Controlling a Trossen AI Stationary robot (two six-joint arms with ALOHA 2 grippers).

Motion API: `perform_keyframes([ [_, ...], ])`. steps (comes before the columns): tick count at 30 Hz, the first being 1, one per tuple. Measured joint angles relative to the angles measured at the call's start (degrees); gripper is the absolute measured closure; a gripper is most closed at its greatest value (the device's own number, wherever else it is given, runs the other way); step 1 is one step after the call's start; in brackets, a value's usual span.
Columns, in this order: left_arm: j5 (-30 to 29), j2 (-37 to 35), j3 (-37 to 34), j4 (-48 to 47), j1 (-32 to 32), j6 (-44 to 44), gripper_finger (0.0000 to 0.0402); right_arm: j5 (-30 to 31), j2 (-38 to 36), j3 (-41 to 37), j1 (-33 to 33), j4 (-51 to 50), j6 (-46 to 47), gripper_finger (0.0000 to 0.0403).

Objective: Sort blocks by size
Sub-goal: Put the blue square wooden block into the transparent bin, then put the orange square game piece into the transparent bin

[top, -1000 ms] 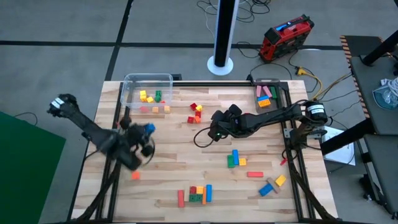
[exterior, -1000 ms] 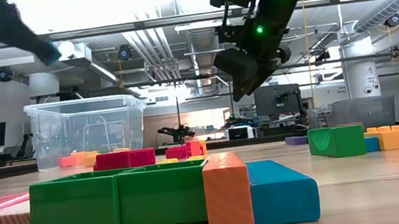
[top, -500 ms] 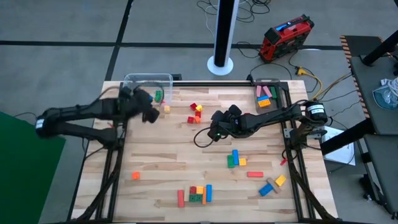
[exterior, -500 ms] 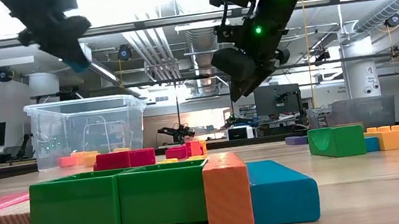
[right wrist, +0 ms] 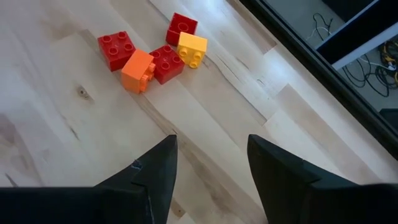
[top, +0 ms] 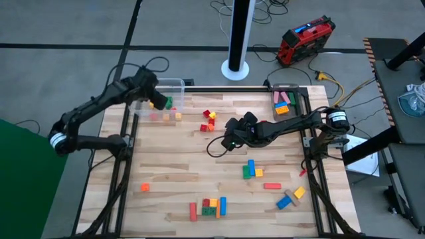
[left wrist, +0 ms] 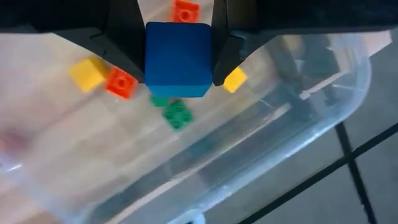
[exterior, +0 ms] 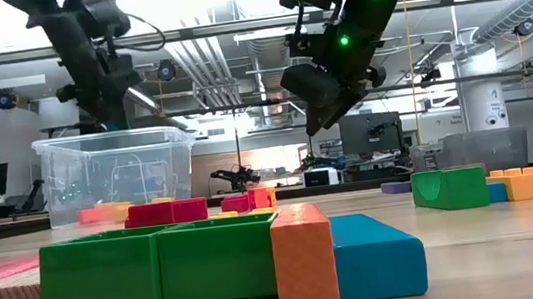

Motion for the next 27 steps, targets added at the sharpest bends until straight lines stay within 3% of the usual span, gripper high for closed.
perform_keyframes([
  [11, -0.81, 8.21, 2.49, 0.08, 2.05, 5.52, 0.0253, -2.54, 0.00, 0.00, 0.00, 0.00, 0.77, 0.0222],
  [16, -5.49, 9.82, 2.49, -0.04, 2.04, 5.70, 0.0252, -2.82, 0.00, 0.00, 0.00, 0.00, 1.01, 0.0213],
  [22, -7.05, 7.99, 2.47, -0.32, 1.15, 4.96, 0.0251, -2.82, 0.00, 0.00, 0.00, -0.01, 1.01, 0.0207],
  [27, -1.96, 3.21, 1.79, -2.62, -4.74, 1.05, 0.0251, -2.82, 0.00, 0.00, 0.00, 0.00, 1.01, 0.0211],
])
